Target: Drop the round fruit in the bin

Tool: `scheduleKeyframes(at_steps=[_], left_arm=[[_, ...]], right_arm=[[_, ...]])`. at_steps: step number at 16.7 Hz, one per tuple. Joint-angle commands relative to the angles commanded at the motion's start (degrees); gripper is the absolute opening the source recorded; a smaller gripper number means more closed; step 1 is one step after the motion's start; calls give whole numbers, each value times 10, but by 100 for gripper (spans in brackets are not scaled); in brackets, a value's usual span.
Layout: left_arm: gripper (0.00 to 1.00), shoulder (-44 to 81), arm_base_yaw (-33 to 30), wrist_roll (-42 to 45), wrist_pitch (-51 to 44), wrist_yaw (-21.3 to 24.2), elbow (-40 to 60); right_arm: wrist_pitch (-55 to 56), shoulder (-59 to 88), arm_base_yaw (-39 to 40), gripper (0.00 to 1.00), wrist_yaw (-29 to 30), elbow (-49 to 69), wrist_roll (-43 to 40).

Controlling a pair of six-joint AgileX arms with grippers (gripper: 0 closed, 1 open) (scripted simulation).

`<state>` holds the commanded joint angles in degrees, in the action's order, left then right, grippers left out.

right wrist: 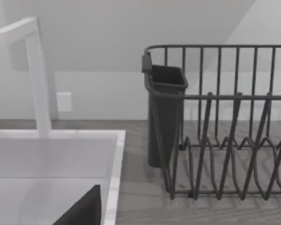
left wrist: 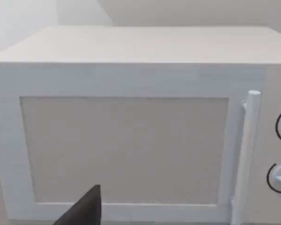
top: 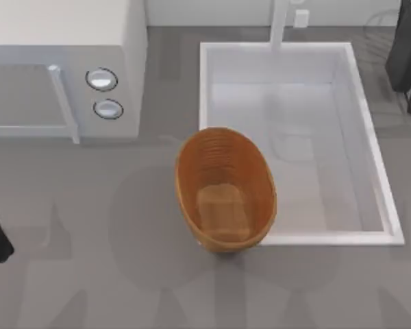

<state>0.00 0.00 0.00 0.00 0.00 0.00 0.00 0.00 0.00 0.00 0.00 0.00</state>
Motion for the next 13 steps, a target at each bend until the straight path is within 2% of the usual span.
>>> scheduleKeyframes(at_steps=[3,6,9,13], left_arm=[[100,6,1,0,-5,0,6],[100,61,7,3,-42,1,54],[100,171,20,8,-109,1,137],[100,396,42,16,-229,1,271]], right_arm=[[0,0,0,100,0,0,0],[0,0,0,100,0,0,0],[0,0,0,100,0,0,0],[0,0,0,100,0,0,0]])
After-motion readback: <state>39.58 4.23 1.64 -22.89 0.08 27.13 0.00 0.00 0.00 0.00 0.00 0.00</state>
